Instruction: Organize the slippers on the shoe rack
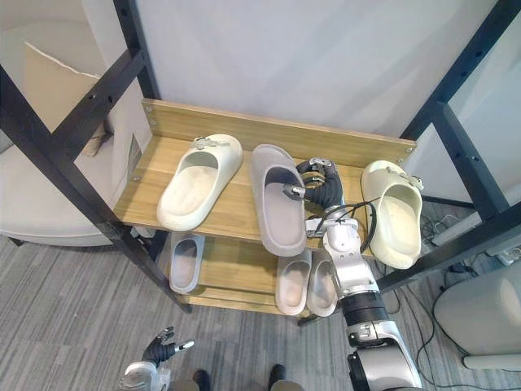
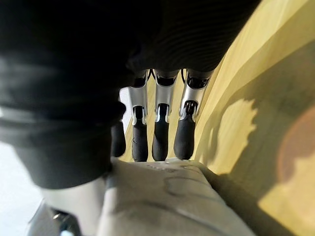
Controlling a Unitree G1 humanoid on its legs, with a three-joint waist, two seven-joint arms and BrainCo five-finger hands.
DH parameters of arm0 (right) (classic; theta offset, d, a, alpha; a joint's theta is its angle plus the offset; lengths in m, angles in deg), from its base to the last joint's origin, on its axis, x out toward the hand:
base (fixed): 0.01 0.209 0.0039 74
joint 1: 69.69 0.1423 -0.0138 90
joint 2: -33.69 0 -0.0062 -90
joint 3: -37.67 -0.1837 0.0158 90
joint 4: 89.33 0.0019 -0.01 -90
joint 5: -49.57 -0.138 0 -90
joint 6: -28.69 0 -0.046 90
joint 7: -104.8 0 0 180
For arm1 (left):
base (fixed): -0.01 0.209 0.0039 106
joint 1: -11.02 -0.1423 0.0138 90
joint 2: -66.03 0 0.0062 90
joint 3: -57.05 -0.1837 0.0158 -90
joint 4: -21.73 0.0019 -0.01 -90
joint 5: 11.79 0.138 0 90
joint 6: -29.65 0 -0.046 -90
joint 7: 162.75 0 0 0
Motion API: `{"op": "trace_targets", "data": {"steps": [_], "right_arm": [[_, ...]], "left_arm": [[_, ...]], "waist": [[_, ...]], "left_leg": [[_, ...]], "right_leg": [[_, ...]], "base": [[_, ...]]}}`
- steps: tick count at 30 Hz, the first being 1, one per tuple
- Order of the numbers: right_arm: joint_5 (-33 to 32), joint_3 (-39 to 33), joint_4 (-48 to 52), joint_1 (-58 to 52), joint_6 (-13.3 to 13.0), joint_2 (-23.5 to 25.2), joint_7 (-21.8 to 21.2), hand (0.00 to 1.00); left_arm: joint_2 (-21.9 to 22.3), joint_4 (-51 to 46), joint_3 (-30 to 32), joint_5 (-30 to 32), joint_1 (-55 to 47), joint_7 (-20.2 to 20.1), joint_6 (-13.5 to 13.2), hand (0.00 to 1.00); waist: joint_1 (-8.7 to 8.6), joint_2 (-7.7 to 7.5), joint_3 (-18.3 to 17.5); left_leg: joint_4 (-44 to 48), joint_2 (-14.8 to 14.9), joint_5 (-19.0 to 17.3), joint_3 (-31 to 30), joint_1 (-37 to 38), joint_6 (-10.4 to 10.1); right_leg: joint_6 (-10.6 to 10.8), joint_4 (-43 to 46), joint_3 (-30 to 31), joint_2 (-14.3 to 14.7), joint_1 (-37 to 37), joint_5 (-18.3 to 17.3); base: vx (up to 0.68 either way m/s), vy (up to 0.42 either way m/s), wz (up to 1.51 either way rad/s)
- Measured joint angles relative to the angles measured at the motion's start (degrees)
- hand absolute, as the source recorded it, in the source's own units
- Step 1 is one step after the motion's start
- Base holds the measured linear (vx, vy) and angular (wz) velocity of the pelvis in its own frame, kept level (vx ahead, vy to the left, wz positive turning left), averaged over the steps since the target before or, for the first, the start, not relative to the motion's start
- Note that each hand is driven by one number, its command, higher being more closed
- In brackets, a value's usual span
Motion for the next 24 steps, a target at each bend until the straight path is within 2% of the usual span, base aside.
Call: {"op": "trace_targets", "data": {"steps": [10, 15, 18, 24], "right_arm": [[-1.26, 0.07, 0.67, -0.37, -0.44, 0.02, -1.13, 1.0], [-1.16, 0.11, 9.49, -5.8, -0.33, 0.46, -1.22, 1.0], [-1.14, -0.02, 16.01, -9.13, -0.59, 0.57, -1.12, 1.0], [-1.03, -0.72, 26.53, -13.07, -2.6, 3.73, -0.87, 1.0]], "left_arm": [[0.03, 0.04, 0.77, 0.02, 0.05, 0.06, 0.05, 0.0], [0.22, 0.03, 1.58, 0.04, 0.05, 0.08, 0.09, 0.0], [0.23, 0.04, 1.79, 0.12, 0.05, 0.05, 0.12, 0.0], [0.4, 0.13, 2.1, 0.26, -0.13, 0.03, 0.11, 0.0]], "waist": [[0.04, -0.33, 0.19], [-0.06, -0.43, 0.24], [-0.3, -0.42, 0.24], [-0.66, -0.22, 0.33]], "left_leg": [[-1.43, -0.02, 0.59, 0.33, 0.98, -0.06], [-1.42, 0.11, 0.57, 0.23, 1.06, -0.04], [-0.76, 0.62, 0.4, 0.14, 1.16, 0.13], [0.89, 0.9, -1.07, 0.16, 3.01, 0.31]], "right_leg": [[-0.01, -0.07, 0.14, 0.13, 0.12, 0.01], [-0.2, -0.18, 0.17, 0.18, 0.2, 0.3], [-0.54, -0.89, 0.25, 0.65, 0.71, 1.85], [-0.73, -0.74, 0.88, 0.42, 2.93, 1.99]], "base": [[0.0, -0.008, -0.01], [0.0, -0.003, -0.01], [-0.01, -0.014, -0.06], [-0.03, -0.005, -0.05]]}}
